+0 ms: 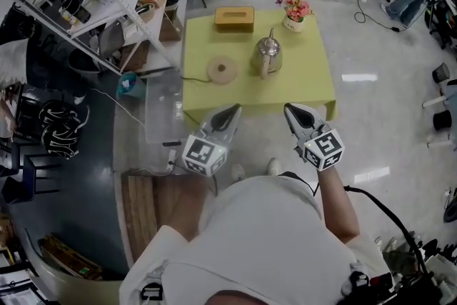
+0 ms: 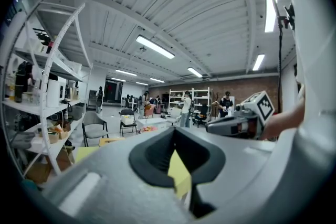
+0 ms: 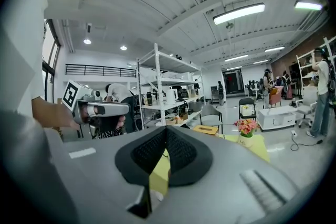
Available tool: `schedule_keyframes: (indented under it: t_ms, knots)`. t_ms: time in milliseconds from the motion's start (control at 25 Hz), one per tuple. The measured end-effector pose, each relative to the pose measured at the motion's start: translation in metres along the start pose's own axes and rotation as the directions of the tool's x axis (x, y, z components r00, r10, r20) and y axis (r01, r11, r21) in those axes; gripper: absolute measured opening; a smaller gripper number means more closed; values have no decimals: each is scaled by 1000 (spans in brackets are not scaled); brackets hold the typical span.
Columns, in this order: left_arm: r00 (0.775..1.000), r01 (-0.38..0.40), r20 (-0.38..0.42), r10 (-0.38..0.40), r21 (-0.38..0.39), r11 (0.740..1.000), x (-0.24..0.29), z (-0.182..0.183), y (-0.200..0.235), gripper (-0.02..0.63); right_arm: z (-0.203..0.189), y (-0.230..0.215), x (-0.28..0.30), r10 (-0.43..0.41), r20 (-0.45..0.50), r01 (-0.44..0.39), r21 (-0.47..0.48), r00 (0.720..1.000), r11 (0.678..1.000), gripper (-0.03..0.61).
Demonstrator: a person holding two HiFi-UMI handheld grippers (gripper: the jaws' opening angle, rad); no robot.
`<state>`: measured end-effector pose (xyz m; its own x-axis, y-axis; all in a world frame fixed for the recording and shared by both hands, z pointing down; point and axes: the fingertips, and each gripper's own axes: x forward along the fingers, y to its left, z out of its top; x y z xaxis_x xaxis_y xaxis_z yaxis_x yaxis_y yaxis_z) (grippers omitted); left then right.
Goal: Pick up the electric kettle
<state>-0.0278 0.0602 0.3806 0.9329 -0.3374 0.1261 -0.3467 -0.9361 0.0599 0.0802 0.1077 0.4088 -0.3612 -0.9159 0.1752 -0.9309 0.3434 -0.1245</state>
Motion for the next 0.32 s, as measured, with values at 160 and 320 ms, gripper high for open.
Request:
schedule_keyframes:
  t_ms: [160,320]
  knots:
    - [1000,2,1,-2,1,1000,-1,1,0,3,-1,2,2,3,-2,-3,1,1000,1000,-2]
    - [1000,5,-1,-5,5,1000,0,0,0,3,-3,2,3,7,-3,-7,-3,1000,1000,-2]
